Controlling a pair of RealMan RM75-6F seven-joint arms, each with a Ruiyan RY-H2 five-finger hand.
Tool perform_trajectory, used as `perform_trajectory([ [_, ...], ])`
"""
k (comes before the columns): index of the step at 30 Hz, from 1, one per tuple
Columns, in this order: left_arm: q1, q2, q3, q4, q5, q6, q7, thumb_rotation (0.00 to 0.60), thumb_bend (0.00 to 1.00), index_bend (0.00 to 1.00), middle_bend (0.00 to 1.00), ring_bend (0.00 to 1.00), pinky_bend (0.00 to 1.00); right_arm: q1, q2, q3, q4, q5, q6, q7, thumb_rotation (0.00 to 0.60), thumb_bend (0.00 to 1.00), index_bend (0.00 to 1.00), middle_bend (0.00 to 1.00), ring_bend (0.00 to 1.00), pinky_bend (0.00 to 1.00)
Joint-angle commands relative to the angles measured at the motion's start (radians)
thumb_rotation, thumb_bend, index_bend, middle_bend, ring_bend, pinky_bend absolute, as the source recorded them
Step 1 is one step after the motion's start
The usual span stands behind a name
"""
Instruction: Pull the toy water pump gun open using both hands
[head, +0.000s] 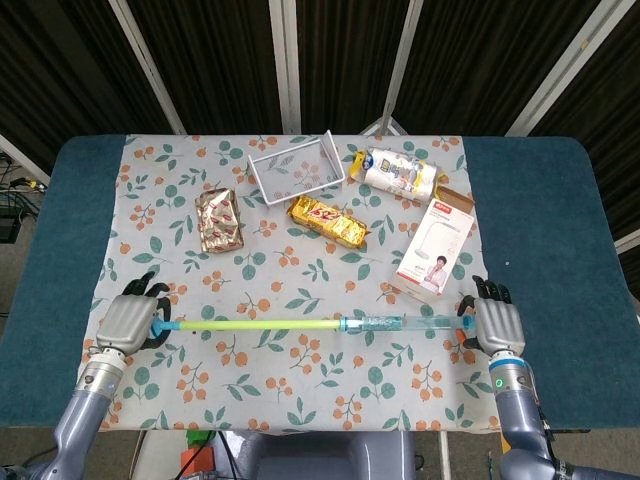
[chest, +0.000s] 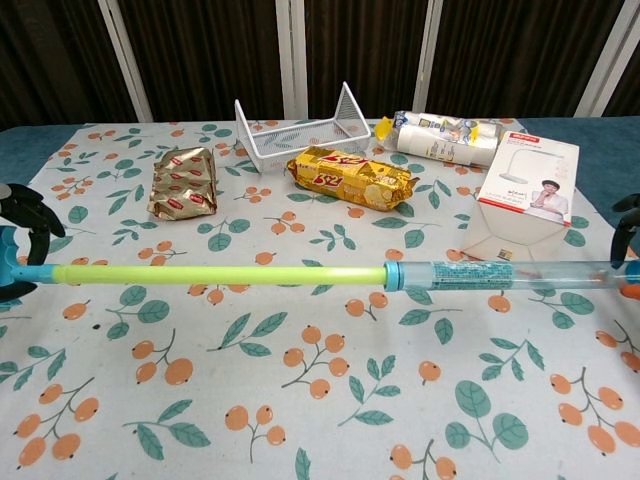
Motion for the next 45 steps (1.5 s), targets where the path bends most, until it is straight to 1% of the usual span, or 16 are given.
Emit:
perform_trajectory([
  [1,0.001,0.000,-0.001,0.002,0.001,-0.003,-0.002,0.600,0.53,0.68,0.20,0.03,0.12,-0.001,-0.001,-0.003,0.000,0.001,-0.001,0.000,0.600,0.37,0.62,0.08,0.00,0.00],
  [2,0.002,-0.001,-0.002,0.003,0.001,-0.004,-0.002,0.600,0.52,0.66,0.20,0.03,0.12,0.000,-0.001,-0.005,0.000,0.003,-0.002,-0.003,0.600,0.37,0.62,0.08,0.00,0.00],
  [4,0.002,-0.001,0.000,0.002,0.002,-0.010,-0.002,0.600,0.50,0.59,0.17,0.02,0.12,0.001,0.001,-0.012,0.000,0.004,-0.006,-0.013,0.600,0.37,0.54,0.08,0.00,0.00],
  [5,0.002,0.000,0.002,0.002,0.003,-0.014,-0.001,0.600,0.44,0.50,0.13,0.02,0.11,0.002,0.003,-0.017,-0.002,0.005,-0.012,-0.016,0.600,0.37,0.42,0.06,0.00,0.00],
  [6,0.001,0.002,0.003,0.001,0.003,-0.018,0.001,0.600,0.39,0.44,0.10,0.01,0.11,0.003,0.007,-0.020,-0.004,0.006,-0.018,-0.019,0.600,0.37,0.24,0.04,0.00,0.00],
  [7,0.001,0.003,0.004,0.000,0.003,-0.022,0.003,0.600,0.30,0.34,0.06,0.00,0.09,0.005,0.011,-0.024,-0.007,0.008,-0.024,-0.023,0.600,0.37,0.12,0.02,0.00,0.00],
  [8,0.000,0.005,0.004,-0.002,0.002,-0.027,0.003,0.600,0.25,0.27,0.03,0.00,0.08,0.008,0.017,-0.028,-0.010,0.010,-0.029,-0.030,0.600,0.37,0.03,0.00,0.00,0.00],
  [9,0.000,0.006,0.004,-0.004,0.002,-0.029,0.002,0.600,0.21,0.20,0.01,0.00,0.07,0.009,0.019,-0.029,-0.012,0.007,-0.030,-0.032,0.600,0.37,0.00,0.00,0.00,0.00],
  [11,0.001,0.007,0.004,-0.007,0.005,-0.031,-0.002,0.600,0.18,0.08,0.00,0.00,0.06,0.009,0.021,-0.031,-0.015,-0.005,-0.026,-0.031,0.600,0.37,0.00,0.00,0.00,0.00],
  [14,0.003,0.009,0.003,-0.009,0.010,-0.031,-0.006,0.600,0.17,0.03,0.00,0.00,0.06,0.007,0.023,-0.031,-0.021,-0.019,-0.019,-0.025,0.600,0.37,0.00,0.00,0.00,0.00],
  [19,0.015,0.022,0.001,-0.020,0.024,-0.021,-0.026,0.600,0.17,0.04,0.00,0.00,0.06,0.002,0.038,-0.034,-0.044,-0.038,-0.014,-0.011,0.600,0.37,0.00,0.00,0.00,0.00],
  [25,0.060,0.081,0.012,-0.040,0.074,0.023,-0.085,0.600,0.17,0.07,0.01,0.00,0.06,-0.032,0.098,-0.061,-0.094,-0.117,-0.003,0.040,0.600,0.37,0.00,0.00,0.00,0.00],
  [29,0.127,0.159,0.038,-0.064,0.168,0.090,-0.187,0.600,0.17,0.08,0.01,0.00,0.06,-0.090,0.175,-0.102,-0.122,-0.264,0.032,0.134,0.600,0.37,0.00,0.00,0.00,0.00],
  [35,0.255,0.285,0.120,-0.043,0.388,0.211,-0.390,0.600,0.17,0.09,0.01,0.00,0.06,-0.200,0.298,-0.194,-0.142,-0.505,0.100,0.303,0.600,0.37,0.00,0.00,0.00,0.00],
  [40,0.372,0.318,0.186,0.038,0.525,0.339,-0.498,0.600,0.16,0.09,0.01,0.00,0.06,-0.297,0.358,-0.272,-0.101,-0.701,0.198,0.411,0.600,0.37,0.00,0.00,0.00,0.00],
  [45,0.459,0.320,0.202,0.118,0.584,0.442,-0.549,0.600,0.16,0.09,0.01,0.00,0.06,-0.391,0.359,-0.305,0.005,-0.849,0.337,0.495,0.600,0.37,0.00,0.00,0.00,0.00],
])
